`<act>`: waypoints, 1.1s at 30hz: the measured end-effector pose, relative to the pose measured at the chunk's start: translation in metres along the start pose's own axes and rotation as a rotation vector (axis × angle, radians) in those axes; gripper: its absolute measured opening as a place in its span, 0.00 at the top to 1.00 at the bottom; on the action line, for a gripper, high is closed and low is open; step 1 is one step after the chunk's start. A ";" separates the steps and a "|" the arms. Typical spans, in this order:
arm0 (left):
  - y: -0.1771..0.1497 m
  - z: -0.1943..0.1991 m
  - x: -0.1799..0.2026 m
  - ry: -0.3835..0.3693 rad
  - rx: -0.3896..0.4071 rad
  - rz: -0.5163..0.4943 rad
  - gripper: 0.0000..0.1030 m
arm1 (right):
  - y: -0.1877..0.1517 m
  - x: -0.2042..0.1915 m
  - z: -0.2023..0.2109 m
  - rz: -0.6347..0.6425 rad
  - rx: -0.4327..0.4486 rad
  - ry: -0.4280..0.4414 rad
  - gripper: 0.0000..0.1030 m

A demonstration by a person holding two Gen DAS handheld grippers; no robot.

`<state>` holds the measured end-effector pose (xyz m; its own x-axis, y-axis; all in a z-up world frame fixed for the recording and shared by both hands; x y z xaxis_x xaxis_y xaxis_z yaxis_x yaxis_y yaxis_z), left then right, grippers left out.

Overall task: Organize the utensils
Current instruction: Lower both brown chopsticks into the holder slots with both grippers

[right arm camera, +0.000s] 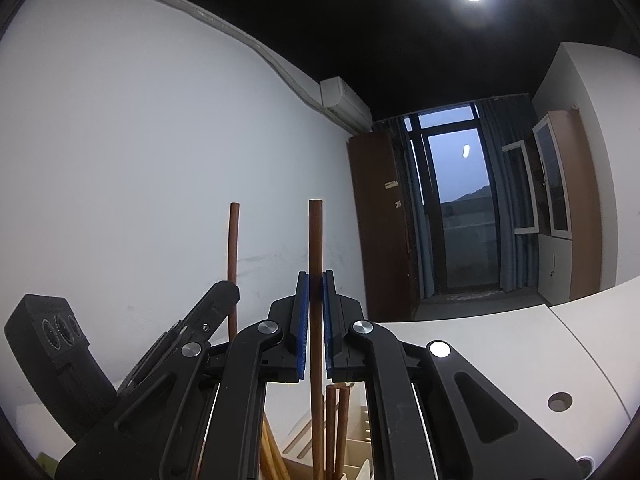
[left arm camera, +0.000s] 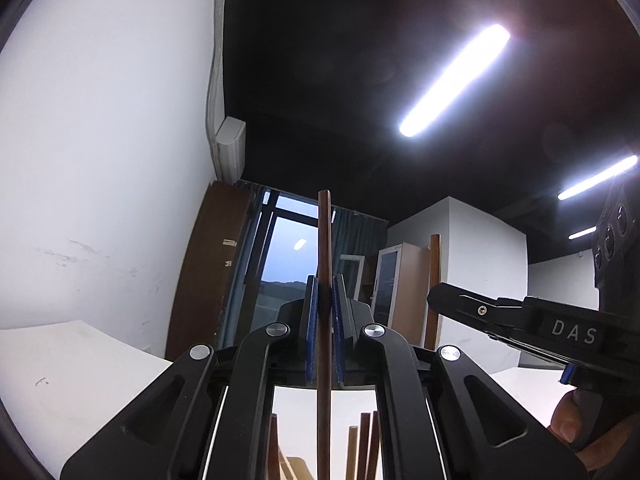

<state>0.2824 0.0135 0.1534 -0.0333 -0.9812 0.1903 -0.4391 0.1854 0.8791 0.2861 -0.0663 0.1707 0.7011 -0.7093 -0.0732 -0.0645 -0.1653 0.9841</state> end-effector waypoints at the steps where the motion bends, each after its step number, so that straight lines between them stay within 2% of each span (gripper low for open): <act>1: -0.001 -0.001 -0.002 0.002 -0.004 -0.002 0.94 | -0.001 0.000 -0.001 0.003 -0.004 -0.001 0.93; 7: -0.011 -0.001 -0.010 0.027 -0.035 0.005 0.94 | -0.011 -0.003 -0.001 0.014 -0.041 -0.002 0.93; 11: -0.011 0.005 -0.012 0.047 -0.024 -0.007 0.94 | -0.016 -0.003 -0.003 0.017 -0.064 -0.008 0.93; 33: -0.021 0.034 -0.023 0.061 -0.143 -0.073 0.93 | -0.049 -0.010 0.002 0.072 -0.169 -0.034 0.93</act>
<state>0.2619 0.0304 0.1155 0.0500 -0.9880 0.1459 -0.3065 0.1238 0.9438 0.2810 -0.0526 0.1225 0.6747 -0.7381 -0.0044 0.0085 0.0018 1.0000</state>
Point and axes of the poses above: each gripper's, at about its wrist camera, not at the fingertips, and z roughly against the way its jaws point, x to its right, y to its top, the point moved 5 cm from there along -z, roughly the way its jaws point, and after that the axes turned 7 degrees about x, right-handed, at the moved point
